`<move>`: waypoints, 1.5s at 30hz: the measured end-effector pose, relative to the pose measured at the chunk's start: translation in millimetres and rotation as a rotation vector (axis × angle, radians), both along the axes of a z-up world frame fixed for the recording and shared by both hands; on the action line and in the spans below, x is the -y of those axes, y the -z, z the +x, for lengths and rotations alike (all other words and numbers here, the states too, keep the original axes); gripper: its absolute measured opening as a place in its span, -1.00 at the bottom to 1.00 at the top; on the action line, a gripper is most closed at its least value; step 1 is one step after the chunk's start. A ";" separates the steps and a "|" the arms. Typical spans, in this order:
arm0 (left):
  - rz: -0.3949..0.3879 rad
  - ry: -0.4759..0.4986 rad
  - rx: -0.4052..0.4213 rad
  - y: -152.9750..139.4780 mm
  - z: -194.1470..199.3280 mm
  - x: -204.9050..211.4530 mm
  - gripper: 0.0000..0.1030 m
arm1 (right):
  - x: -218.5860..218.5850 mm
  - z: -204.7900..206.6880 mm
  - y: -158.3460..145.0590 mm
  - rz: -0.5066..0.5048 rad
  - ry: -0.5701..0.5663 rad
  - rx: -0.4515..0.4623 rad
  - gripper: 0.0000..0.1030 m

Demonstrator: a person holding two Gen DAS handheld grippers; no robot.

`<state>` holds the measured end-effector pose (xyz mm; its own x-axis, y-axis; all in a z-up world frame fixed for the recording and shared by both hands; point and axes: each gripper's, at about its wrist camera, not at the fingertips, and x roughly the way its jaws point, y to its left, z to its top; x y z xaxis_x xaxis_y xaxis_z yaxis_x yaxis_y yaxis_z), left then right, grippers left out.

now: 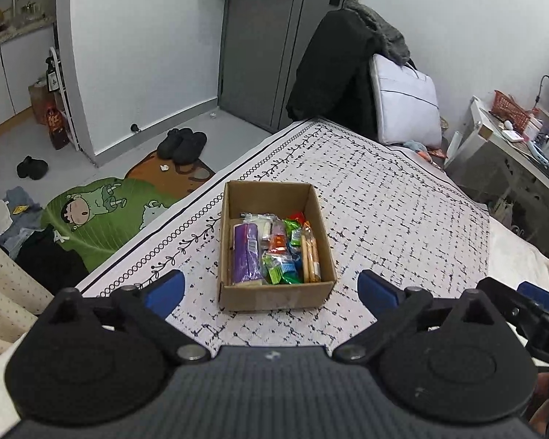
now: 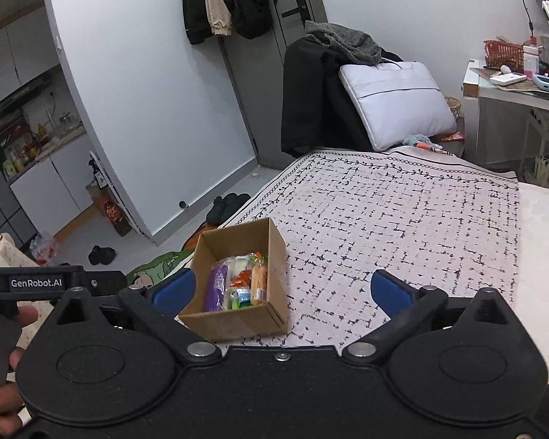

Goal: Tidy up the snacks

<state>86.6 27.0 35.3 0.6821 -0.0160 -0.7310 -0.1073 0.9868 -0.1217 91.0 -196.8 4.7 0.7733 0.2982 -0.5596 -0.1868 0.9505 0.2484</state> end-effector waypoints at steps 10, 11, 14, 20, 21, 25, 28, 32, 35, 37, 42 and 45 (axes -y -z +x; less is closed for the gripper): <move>0.036 0.023 0.045 -13.7 -35.5 9.9 0.97 | 4.5 -32.6 -9.7 -0.034 -0.017 0.007 1.00; 0.041 0.023 0.048 -15.0 -38.4 10.6 0.97 | 4.3 -35.7 -10.4 -0.037 -0.020 0.009 1.00; 0.041 0.031 0.058 -17.1 -46.8 11.6 0.98 | 2.9 -43.7 -12.9 -0.047 -0.029 0.020 1.00; 0.049 0.033 0.078 -21.0 -62.6 12.2 0.98 | 2.5 -57.5 -18.3 -0.053 -0.037 0.043 1.00; 0.048 0.035 0.080 -21.4 -64.6 12.1 0.98 | 2.7 -59.1 -19.4 -0.053 -0.038 0.045 1.00; 0.045 0.038 0.084 -22.1 -71.0 11.8 0.98 | 2.2 -65.9 -22.3 -0.055 -0.037 0.056 1.00; 0.044 0.034 0.092 -23.3 -76.0 10.1 0.98 | 1.1 -70.0 -24.1 -0.063 -0.036 0.068 1.00; 0.043 0.025 0.103 -24.2 -82.2 7.8 0.98 | 0.7 -73.9 -24.6 -0.057 -0.034 0.075 1.00; 0.048 0.025 0.106 -23.7 -86.4 5.2 0.98 | -0.8 -76.5 -23.6 -0.064 -0.030 0.077 1.00; 0.047 0.024 0.106 -23.5 -88.1 4.3 0.98 | -1.8 -78.0 -23.1 -0.065 -0.031 0.076 1.00; 0.043 0.034 0.110 -23.1 -92.3 4.3 0.98 | -4.0 -78.5 -24.4 -0.069 -0.025 0.078 1.00; 0.041 0.037 0.107 -22.8 -93.1 4.3 0.98 | -3.1 -79.9 -23.8 -0.066 -0.027 0.082 1.00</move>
<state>-6.5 22.7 58.1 0.7561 -0.0141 -0.6543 -0.0596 0.9941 -0.0903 11.1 -193.7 28.6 0.8094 0.2841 -0.5140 -0.2300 0.9586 0.1678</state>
